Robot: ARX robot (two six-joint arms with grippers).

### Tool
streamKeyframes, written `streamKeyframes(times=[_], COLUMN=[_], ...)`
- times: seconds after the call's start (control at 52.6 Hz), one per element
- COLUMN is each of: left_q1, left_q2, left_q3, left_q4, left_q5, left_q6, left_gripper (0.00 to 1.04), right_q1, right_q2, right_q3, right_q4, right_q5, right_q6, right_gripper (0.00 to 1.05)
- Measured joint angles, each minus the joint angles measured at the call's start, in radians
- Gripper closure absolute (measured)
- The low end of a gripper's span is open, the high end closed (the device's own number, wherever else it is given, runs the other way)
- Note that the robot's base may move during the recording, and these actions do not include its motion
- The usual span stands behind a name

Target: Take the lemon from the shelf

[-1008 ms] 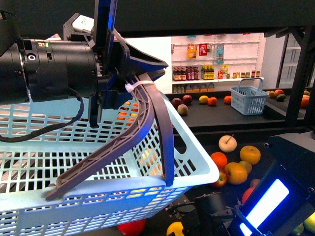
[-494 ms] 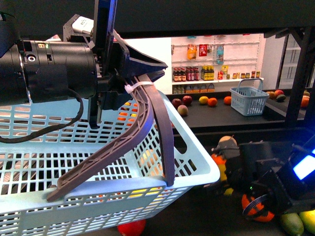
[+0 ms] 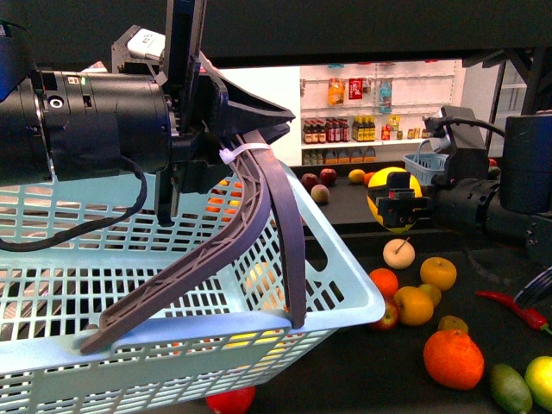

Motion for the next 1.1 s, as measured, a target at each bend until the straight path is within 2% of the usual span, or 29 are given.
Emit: streamKeyframes(times=[0.228, 0.399, 0.951, 0.97, 1.103], left_q1=[0.0, 0.0, 0.0, 0.0, 0.0], left_q2=[0.0, 0.0, 0.0, 0.0, 0.0], left_q3=[0.0, 0.0, 0.0, 0.0, 0.0], left_q4=[0.0, 0.0, 0.0, 0.0, 0.0], left_q5=[0.0, 0.0, 0.0, -0.001, -0.001], left_q6=[0.0, 0.0, 0.0, 0.0, 0.0], left_gripper=[0.97, 0.97, 0.97, 0.97, 0.97], right_q1=[0.048, 0.098, 0.183, 0.185, 0.184], right_q2=[-0.09, -0.1, -0.098, -0.097, -0.097], right_q3=[-0.096, -0.121, -0.168, -0.17, -0.172], right_q4=[0.082, 0.107, 0.086, 0.085, 0.088], right_q5=[-0.165, -0.238, -0.311, -0.311, -0.301], right_q6=[0.087, 0.127, 0.081, 0.077, 0.063], right_gripper=[0.39, 0.39, 0.39, 0.38, 0.12])
